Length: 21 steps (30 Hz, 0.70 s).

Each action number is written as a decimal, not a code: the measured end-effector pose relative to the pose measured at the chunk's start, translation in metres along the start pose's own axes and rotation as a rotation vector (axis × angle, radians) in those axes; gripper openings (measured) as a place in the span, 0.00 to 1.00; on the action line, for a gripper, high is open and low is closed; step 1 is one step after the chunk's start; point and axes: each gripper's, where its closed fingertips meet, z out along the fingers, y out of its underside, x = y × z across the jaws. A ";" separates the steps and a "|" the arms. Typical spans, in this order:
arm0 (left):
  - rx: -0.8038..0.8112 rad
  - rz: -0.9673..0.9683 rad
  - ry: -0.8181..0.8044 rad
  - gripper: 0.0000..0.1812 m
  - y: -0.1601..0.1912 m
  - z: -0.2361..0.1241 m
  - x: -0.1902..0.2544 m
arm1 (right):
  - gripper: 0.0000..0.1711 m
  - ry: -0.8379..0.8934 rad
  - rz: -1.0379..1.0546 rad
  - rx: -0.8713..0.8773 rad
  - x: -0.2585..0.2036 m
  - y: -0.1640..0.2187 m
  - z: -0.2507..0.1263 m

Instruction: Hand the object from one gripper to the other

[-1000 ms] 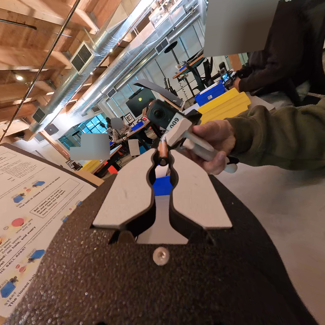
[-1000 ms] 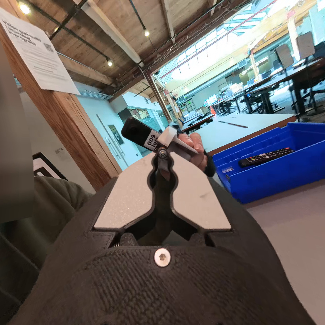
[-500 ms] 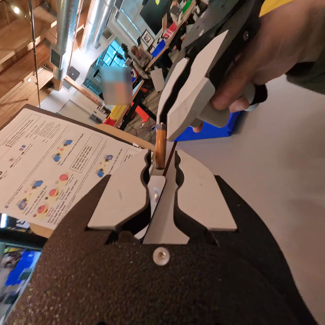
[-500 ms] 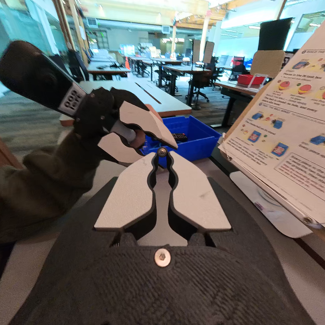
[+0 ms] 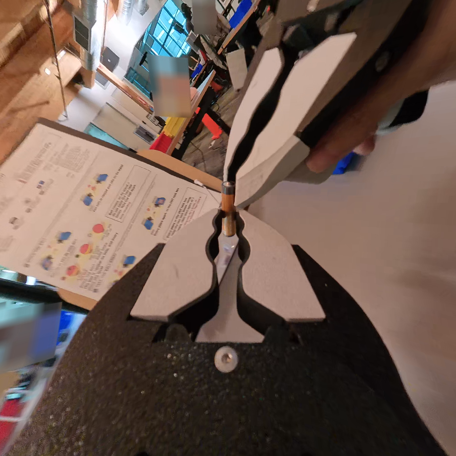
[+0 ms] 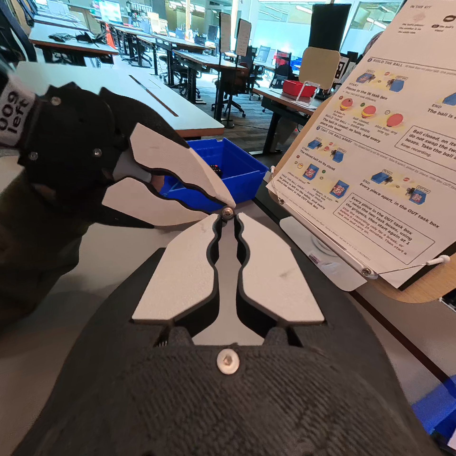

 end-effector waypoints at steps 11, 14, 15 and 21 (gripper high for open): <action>0.548 -0.981 0.234 0.06 -0.034 -0.035 -0.042 | 0.18 -0.020 -0.021 0.277 -0.003 -0.036 -0.013; 0.582 -1.098 0.279 0.05 -0.034 -0.034 -0.044 | 0.19 0.117 -0.188 0.362 -0.004 -0.049 -0.015; 0.589 -1.112 0.293 0.05 -0.035 -0.034 -0.043 | 0.17 0.153 -0.249 0.371 -0.006 -0.051 -0.015; 0.594 -1.154 0.371 0.05 -0.047 -0.031 -0.033 | 0.19 0.289 -0.433 0.314 -0.005 -0.045 -0.006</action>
